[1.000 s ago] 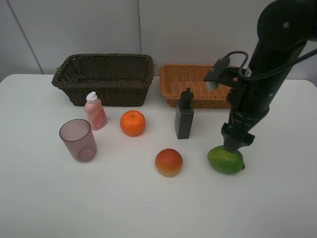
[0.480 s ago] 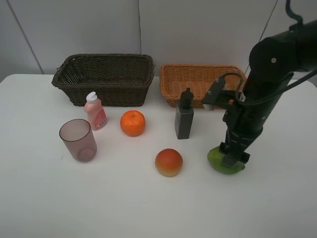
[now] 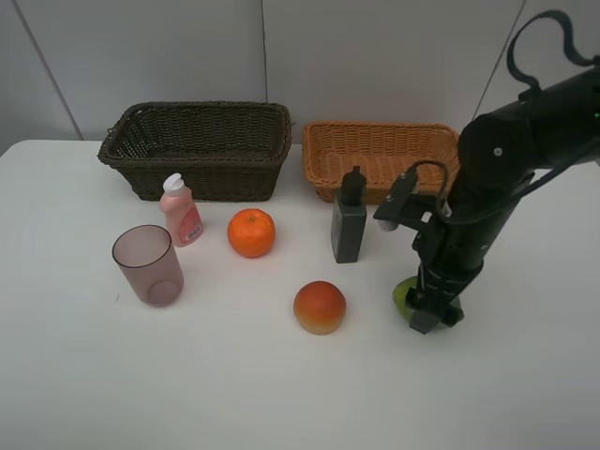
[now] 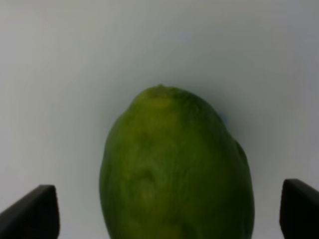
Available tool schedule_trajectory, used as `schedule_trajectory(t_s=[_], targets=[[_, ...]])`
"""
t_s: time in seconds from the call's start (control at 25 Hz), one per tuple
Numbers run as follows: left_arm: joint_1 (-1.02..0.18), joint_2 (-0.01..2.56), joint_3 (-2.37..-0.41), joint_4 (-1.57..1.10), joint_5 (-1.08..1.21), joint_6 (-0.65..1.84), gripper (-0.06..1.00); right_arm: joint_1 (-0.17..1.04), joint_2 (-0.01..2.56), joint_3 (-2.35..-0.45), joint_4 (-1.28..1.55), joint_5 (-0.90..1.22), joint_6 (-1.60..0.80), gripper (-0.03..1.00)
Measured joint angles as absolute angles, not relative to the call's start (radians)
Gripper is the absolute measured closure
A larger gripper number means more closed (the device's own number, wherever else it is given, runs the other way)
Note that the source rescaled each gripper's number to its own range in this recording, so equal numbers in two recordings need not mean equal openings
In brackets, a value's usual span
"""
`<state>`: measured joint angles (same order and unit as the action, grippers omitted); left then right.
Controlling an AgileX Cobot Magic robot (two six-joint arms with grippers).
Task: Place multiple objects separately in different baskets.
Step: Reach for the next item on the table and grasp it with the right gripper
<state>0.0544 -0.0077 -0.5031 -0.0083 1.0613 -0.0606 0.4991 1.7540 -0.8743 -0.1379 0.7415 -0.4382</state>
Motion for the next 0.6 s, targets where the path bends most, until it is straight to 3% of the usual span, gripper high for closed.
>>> schedule_trajectory(t_s=[0.6], targets=[[0.054,-0.008,-0.503,-0.008,1.061,-0.061,-0.05,0.499,1.827,-0.874,-0.143,0.697,-0.438,-0.03]])
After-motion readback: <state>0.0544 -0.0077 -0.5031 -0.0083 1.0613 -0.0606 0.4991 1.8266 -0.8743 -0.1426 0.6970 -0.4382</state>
